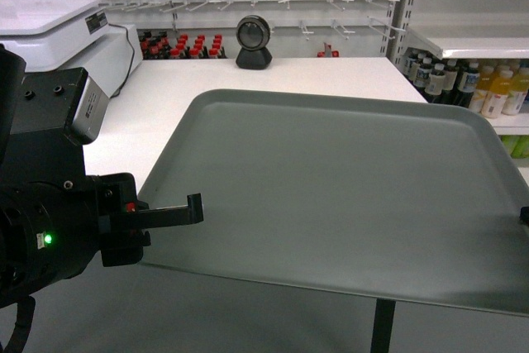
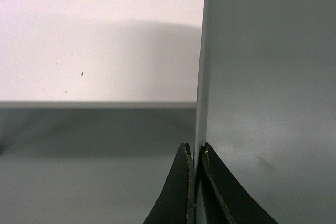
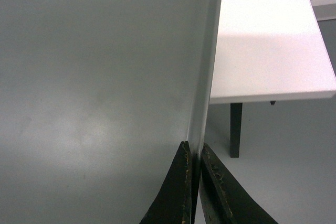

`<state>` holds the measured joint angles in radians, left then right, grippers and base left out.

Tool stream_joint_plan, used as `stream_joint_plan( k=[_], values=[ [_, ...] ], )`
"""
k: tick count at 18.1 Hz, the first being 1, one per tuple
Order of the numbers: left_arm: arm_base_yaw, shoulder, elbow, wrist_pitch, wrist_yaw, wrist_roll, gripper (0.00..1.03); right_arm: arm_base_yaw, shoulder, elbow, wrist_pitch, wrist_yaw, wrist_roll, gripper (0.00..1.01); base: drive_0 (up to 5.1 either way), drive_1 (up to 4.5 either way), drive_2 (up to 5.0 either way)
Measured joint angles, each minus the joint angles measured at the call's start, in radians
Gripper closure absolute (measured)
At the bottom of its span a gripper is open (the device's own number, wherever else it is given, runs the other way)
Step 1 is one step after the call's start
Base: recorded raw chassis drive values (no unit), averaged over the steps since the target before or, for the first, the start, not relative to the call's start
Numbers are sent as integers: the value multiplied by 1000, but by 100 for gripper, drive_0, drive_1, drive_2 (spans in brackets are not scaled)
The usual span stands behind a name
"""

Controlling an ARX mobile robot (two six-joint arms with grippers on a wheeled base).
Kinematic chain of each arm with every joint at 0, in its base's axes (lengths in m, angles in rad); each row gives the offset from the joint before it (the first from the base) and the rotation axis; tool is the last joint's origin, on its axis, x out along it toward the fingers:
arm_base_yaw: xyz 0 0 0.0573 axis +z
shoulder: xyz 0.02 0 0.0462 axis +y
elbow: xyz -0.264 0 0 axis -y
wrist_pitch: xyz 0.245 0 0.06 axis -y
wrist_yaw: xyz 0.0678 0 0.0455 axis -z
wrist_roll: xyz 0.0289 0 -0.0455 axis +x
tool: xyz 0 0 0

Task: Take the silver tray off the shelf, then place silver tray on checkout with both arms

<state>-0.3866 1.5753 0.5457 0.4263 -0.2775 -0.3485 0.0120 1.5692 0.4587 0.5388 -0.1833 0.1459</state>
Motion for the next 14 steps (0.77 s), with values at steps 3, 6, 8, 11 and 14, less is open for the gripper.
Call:
stream_joint_plan(
  k=[3, 6, 8, 11, 14],
  values=[
    [0, 0, 0, -5, -1, 0, 100, 0, 0, 0, -2, 0, 0, 98, 0, 433, -432],
    [0, 0, 0, -6, 0, 0, 100, 0, 0, 0, -6, 0, 0, 98, -1, 429, -432],
    [0, 0, 0, -1, -1, 0, 100, 0, 0, 1, 2, 0, 0, 98, 4, 434, -426],
    [0, 0, 0, -6, 0, 0, 100, 0, 0, 0, -2, 0, 0, 98, 3, 434, -427],
    [0, 0, 0, -6, 0, 0, 100, 0, 0, 0, -3, 0, 0, 98, 5, 435, -425]
  ],
)
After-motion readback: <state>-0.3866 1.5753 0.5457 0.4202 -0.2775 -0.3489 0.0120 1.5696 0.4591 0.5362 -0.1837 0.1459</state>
